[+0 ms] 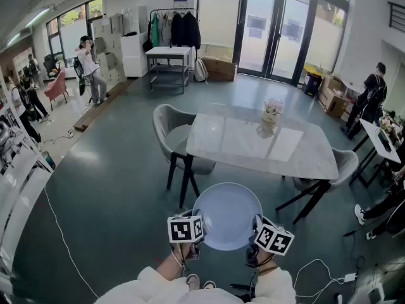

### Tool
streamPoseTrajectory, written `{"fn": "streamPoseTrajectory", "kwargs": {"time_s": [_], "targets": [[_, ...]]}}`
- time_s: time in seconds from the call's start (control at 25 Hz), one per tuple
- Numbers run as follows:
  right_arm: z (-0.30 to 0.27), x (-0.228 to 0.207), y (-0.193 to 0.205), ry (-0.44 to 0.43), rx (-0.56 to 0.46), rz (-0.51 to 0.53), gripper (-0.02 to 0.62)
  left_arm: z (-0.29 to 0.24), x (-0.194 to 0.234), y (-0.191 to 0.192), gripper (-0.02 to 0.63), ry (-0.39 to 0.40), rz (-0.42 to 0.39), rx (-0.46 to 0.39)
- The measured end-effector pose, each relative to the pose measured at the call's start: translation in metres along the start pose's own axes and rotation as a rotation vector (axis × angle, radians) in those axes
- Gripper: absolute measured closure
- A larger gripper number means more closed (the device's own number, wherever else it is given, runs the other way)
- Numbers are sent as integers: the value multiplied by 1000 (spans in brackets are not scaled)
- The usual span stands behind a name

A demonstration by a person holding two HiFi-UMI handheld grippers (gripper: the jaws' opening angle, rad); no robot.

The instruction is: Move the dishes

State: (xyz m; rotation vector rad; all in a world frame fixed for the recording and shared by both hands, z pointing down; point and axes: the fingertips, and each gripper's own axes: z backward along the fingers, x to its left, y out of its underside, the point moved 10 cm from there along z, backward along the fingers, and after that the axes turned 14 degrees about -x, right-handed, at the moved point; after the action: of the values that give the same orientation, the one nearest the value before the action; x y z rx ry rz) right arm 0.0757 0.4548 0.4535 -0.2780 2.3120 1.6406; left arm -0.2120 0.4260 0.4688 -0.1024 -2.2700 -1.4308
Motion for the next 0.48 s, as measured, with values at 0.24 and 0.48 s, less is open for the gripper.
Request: {"fn": "streamPoseTrajectory", "kwargs": {"time_s": [0.24,0.48], "targets": [[-1,4,-1,3,-1,-2,517,-1,3,-2,568,8,2,0],[-3,10,4,9,5,-4,517,-2,11,-1,568,17,2,10]]}}
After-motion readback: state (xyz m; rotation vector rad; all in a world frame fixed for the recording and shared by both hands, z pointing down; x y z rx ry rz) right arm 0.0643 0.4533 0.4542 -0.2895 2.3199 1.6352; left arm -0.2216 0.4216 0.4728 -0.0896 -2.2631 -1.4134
